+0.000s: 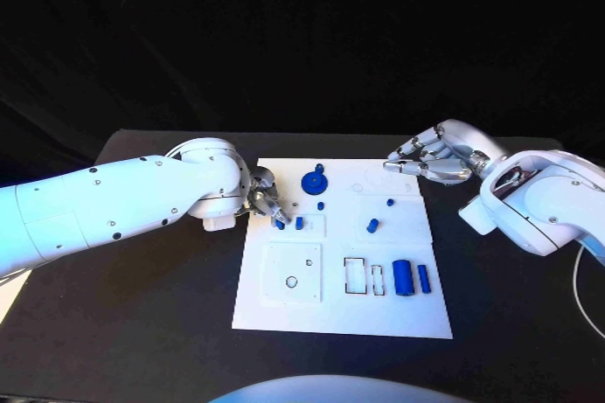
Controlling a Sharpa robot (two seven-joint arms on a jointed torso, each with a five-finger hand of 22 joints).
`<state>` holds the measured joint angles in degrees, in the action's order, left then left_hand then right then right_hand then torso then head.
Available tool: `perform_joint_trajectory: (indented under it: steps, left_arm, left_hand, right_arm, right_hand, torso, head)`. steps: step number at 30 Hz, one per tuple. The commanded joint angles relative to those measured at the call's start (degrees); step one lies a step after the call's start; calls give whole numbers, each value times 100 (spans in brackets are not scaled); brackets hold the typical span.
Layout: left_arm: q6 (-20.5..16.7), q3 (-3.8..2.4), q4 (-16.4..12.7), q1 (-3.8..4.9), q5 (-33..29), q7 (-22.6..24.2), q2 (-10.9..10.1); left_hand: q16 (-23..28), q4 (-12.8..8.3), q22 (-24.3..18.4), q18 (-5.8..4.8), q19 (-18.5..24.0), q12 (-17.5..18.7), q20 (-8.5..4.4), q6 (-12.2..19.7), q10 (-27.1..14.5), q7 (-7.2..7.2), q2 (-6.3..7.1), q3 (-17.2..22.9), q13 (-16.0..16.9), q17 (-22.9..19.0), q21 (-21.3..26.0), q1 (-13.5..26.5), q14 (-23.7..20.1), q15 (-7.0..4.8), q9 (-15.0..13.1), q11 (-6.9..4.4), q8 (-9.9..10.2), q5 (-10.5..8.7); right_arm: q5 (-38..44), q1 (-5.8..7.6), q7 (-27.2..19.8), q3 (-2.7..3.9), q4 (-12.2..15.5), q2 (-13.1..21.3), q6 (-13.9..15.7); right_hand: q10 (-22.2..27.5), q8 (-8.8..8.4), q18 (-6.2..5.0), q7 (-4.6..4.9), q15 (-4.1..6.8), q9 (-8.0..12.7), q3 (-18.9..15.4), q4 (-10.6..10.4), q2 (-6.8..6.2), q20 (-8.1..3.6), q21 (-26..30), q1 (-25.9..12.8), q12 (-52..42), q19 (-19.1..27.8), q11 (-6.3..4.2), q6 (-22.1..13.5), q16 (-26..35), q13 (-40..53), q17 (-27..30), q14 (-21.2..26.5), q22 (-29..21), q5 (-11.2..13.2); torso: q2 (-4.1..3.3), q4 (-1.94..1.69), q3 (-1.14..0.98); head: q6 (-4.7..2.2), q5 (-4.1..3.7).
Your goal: Assemble the parts on the task board
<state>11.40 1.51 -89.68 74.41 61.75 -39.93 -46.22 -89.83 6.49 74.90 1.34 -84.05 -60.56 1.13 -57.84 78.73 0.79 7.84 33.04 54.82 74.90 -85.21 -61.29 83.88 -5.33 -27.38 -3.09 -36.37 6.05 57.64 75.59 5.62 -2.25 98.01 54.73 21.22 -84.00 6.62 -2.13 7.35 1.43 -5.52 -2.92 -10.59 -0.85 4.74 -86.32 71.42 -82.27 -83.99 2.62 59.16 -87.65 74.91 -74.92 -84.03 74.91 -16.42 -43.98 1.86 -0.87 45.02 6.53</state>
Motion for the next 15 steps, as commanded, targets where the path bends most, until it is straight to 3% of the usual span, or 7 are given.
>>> perform_joint_trajectory:
  steps: [1, 9, 15]
  left_arm:
    - [160, 21, 2, -27, 71, -652, 16]
    - [178, 21, 8, -27, 83, -656, 18]
    - [167, 20, 16, -27, 99, -655, 12]
  left_hand:
    - [-17, 31, 1147, -7, -397, -40, -37, -35, 17, 0, 0, -49, 15, 1510, -27, 84, 612, -35, 9, 16, -30, 26]
    - [-17, 129, 1177, -16, -412, -53, -44, -85, 39, -11, 96, -226, 32, 1510, -59, 272, 612, -41, 30, 9, -26, 25]
    - [-17, 325, 1210, -27, -428, -75, -45, -152, 66, -10, 148, -589, 57, 1510, -95, 501, 612, -41, 52, 10, -28, 18]
  right_arm:
    - [22, -3, -53, 0, 12, -7, -60]
    - [21, -3, -57, 0, 14, -6, -57]
    - [4, -3, -71, 0, 14, -7, -54]
  right_hand:
    - [-248, -7, 22, -1, 13, -6, -28, 4, 22, -17, 23, 42, 5, -162, -7, -23, 31, 1107, -1058, -497, 668, -19]
    - [-241, -7, 20, -1, 13, -6, -32, 3, 22, -17, 27, 43, 19, -157, -7, -23, 34, 1100, -1053, -496, 659, -21]
    - [-242, -7, 19, -1, 13, -6, -36, 1, 22, -17, 29, 43, 18, -155, -7, -24, 35, 1101, -1050, -496, 655, -22]
  torso:
    - [-2, -2, 1]
    - [2, -3, 1]
    - [3, -4, 0]
  head:
    - [6, -6]
    - [12, -8]
    - [4, -9]
